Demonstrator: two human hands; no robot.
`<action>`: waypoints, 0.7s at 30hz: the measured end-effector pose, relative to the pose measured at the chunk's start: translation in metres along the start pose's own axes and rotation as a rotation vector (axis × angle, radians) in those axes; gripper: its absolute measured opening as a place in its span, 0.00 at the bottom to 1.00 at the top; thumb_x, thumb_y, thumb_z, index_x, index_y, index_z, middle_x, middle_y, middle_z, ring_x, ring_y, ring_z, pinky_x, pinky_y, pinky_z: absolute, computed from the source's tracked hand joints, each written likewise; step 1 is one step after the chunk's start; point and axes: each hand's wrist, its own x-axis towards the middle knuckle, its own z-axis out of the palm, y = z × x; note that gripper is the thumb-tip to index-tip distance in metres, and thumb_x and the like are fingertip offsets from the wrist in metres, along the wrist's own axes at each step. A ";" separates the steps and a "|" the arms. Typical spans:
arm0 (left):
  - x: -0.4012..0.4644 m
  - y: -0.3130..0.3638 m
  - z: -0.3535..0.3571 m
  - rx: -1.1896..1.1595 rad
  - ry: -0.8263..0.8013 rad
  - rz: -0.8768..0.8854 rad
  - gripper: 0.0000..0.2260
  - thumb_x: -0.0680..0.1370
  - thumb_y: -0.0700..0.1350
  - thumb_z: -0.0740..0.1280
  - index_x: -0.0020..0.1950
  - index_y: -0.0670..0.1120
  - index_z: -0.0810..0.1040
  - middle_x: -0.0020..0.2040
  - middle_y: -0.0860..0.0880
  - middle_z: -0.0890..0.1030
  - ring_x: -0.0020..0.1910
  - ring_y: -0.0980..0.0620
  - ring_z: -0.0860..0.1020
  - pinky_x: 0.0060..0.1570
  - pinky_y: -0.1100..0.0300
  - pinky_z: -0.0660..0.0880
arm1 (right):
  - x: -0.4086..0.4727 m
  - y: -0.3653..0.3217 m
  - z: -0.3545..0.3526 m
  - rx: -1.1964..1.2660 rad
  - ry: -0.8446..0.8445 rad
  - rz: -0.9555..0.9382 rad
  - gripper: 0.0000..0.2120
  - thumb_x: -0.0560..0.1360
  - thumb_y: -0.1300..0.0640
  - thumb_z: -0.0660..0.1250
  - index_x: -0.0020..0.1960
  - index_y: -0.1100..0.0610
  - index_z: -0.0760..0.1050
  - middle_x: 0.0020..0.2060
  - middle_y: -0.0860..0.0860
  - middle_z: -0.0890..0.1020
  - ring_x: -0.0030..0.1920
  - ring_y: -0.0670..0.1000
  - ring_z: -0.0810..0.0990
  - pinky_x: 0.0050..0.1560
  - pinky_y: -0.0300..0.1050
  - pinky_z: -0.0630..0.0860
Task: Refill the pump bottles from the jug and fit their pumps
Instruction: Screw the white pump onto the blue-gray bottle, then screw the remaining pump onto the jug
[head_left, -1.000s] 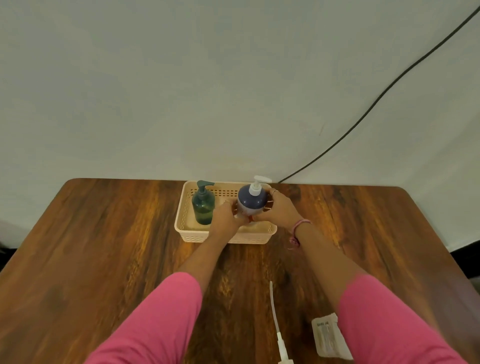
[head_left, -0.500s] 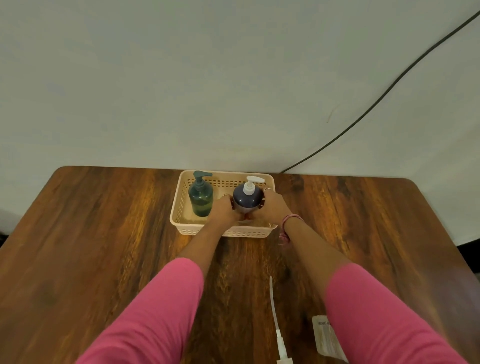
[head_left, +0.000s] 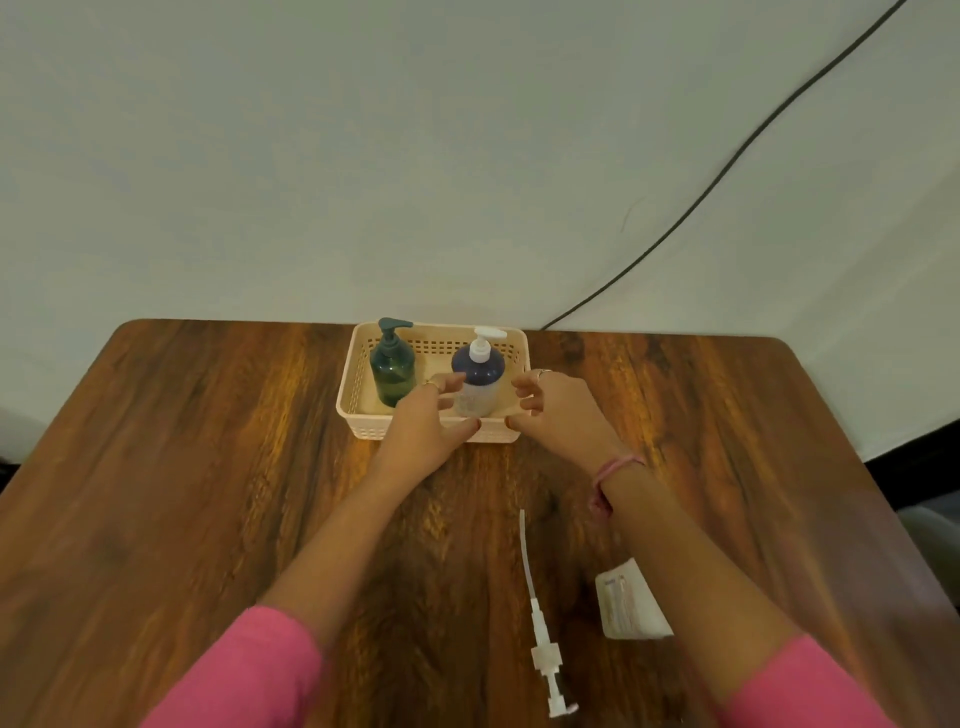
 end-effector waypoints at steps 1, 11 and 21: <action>-0.015 0.002 0.001 -0.019 -0.010 0.000 0.24 0.75 0.44 0.72 0.70 0.47 0.70 0.64 0.51 0.76 0.61 0.53 0.75 0.57 0.61 0.72 | -0.016 0.002 -0.001 0.002 0.003 -0.029 0.22 0.73 0.59 0.70 0.66 0.59 0.72 0.60 0.53 0.79 0.57 0.49 0.78 0.57 0.40 0.76; -0.127 -0.027 0.057 -0.137 -0.049 -0.025 0.15 0.75 0.42 0.70 0.60 0.53 0.77 0.58 0.54 0.79 0.55 0.59 0.77 0.51 0.68 0.74 | -0.158 0.072 0.043 -0.346 -0.221 -0.126 0.17 0.78 0.65 0.60 0.65 0.55 0.74 0.62 0.51 0.77 0.60 0.50 0.76 0.62 0.37 0.71; -0.180 -0.040 0.097 -0.116 -0.111 -0.071 0.12 0.76 0.41 0.68 0.59 0.52 0.78 0.55 0.56 0.80 0.54 0.59 0.78 0.50 0.67 0.75 | -0.197 0.129 0.087 -0.783 -0.496 -0.465 0.28 0.76 0.69 0.63 0.74 0.55 0.63 0.77 0.51 0.56 0.69 0.57 0.66 0.66 0.47 0.70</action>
